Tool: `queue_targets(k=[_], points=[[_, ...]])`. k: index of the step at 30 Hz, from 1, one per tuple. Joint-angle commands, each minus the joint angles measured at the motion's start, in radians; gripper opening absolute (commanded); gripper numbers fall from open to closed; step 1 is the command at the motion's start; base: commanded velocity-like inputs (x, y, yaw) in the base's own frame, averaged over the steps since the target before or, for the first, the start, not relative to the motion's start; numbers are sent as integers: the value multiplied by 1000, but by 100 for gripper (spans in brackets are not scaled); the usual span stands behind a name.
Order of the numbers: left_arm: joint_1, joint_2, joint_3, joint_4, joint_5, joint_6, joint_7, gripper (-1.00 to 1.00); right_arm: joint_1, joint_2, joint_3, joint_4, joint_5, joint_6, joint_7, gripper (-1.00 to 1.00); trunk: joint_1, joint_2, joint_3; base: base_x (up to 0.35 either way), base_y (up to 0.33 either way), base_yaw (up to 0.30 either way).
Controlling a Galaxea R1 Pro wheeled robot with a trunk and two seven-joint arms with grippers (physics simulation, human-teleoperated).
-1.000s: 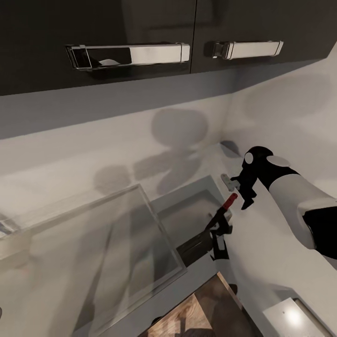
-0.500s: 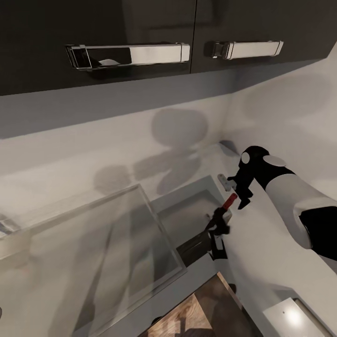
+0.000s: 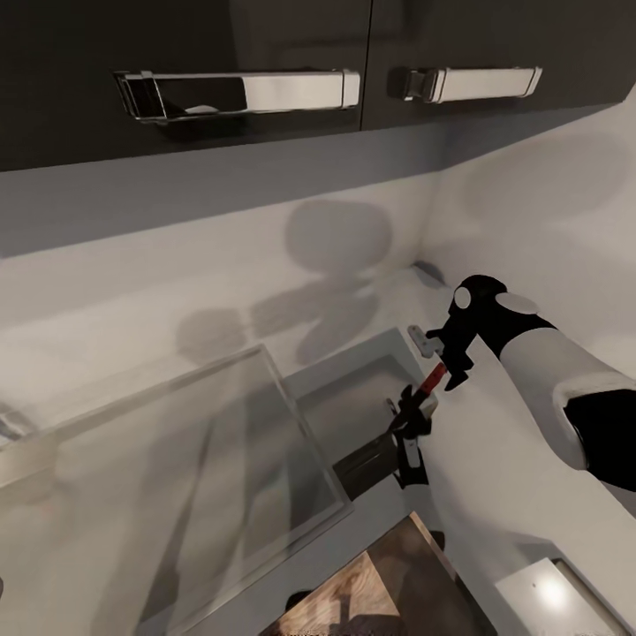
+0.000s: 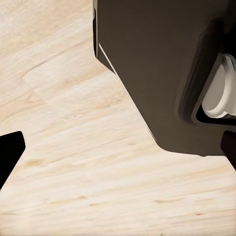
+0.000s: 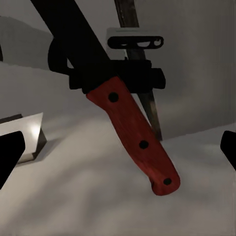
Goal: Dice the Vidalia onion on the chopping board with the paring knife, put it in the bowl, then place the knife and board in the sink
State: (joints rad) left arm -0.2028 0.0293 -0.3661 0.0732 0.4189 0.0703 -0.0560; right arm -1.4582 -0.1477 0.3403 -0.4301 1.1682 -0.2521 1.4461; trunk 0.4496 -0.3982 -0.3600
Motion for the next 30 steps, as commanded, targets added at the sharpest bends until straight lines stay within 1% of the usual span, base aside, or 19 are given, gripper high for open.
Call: queue_targets(k=[1, 5, 9, 11, 14, 18, 30], points=[[-1, 0, -8, 2, 11, 2, -5, 100, -1, -1, 3, -1, 1, -11, -7, 100, 0, -2, -3, 0, 0, 0], [-1, 0, -8, 2, 11, 2, -5, 100, -1, -5, 0, 0, 0, -21, -24, 100, 0, -2, -9, 0, 0, 0], [-1, -11, -8, 2, 11, 2, -5, 100, -1, -9, -2, 2, -1, -44, -34, 100, 0, -2, -15, 0, 0, 0], [-1, -13, -8, 2, 11, 2, -5, 100, -1, -9, -5, 2, -1, -49, -35, 100, 0, -2, -19, 0, 0, 0], [-1, -13, -8, 2, 11, 2, -5, 100, -1, -10, -9, 2, -1, -53, -38, 100, 0, -2, -23, 0, 0, 0], [-1, -14, -8, 2, 11, 2, -5, 100, -1, -10, -10, 3, -1, -56, -69, 100, 0, -2, -30, 0, 0, 0], [-1, -14, -8, 3, 11, 2, -5, 100, -1, -11, -8, 4, 2, -56, -83, 100, 0, -2, -49, 0, 0, 0]])
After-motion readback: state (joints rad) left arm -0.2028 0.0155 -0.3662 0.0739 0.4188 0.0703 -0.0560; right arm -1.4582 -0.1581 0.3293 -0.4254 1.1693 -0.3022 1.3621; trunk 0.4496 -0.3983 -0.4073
